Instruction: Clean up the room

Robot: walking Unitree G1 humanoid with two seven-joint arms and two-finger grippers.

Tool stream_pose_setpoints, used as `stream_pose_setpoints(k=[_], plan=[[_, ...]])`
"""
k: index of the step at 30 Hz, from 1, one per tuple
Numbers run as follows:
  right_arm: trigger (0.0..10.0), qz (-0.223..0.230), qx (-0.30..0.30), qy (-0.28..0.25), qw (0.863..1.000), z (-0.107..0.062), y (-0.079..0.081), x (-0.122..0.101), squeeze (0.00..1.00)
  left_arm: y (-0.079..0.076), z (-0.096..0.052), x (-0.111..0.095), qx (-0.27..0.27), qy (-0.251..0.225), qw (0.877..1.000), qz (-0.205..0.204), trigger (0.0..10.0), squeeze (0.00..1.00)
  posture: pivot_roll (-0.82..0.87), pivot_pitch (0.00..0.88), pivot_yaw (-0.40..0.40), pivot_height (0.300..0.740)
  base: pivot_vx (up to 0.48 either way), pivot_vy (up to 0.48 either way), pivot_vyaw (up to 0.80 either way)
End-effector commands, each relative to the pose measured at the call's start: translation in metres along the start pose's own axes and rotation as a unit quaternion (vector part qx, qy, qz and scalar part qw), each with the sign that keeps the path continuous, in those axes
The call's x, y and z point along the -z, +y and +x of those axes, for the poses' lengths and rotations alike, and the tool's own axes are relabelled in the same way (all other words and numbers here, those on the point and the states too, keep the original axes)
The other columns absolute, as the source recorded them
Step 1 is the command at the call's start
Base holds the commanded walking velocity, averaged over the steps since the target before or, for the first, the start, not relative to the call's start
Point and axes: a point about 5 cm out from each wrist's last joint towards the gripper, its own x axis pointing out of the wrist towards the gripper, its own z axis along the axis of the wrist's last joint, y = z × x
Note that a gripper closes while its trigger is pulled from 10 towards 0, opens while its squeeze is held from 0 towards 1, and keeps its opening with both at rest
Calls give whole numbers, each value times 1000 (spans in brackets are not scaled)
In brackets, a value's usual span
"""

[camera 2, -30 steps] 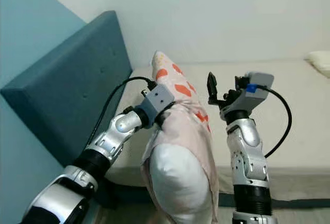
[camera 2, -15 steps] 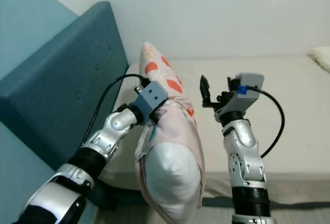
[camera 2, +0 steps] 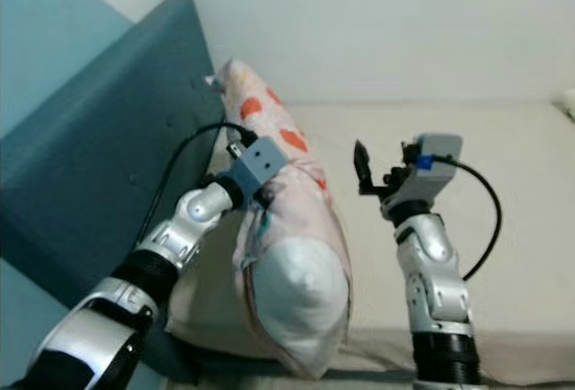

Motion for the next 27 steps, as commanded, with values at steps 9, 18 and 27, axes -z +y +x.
stream_pose_setpoints(k=[9, 18, 27], plan=[[10000, -11, 24, 12, 1000, -4, -9, 1, 0, 13, 3, -17, -35, -49, 996, 61, 10000, 0, -79, 0, 39, 740, 208, 0, 0], [10000, -20, 54, 21, 998, -5, -15, 4, 0, -12, 7, -35, 19, -115, 988, 103, 10000, 0, -82, 0, 41, 740, 0, 0, 0], [10000, -30, 87, 34, 995, -12, -20, 6, 0, -26, 17, -54, 22, -162, 978, 128, 10000, 0, -92, 0, 41, 740, 0, 0, 0]])
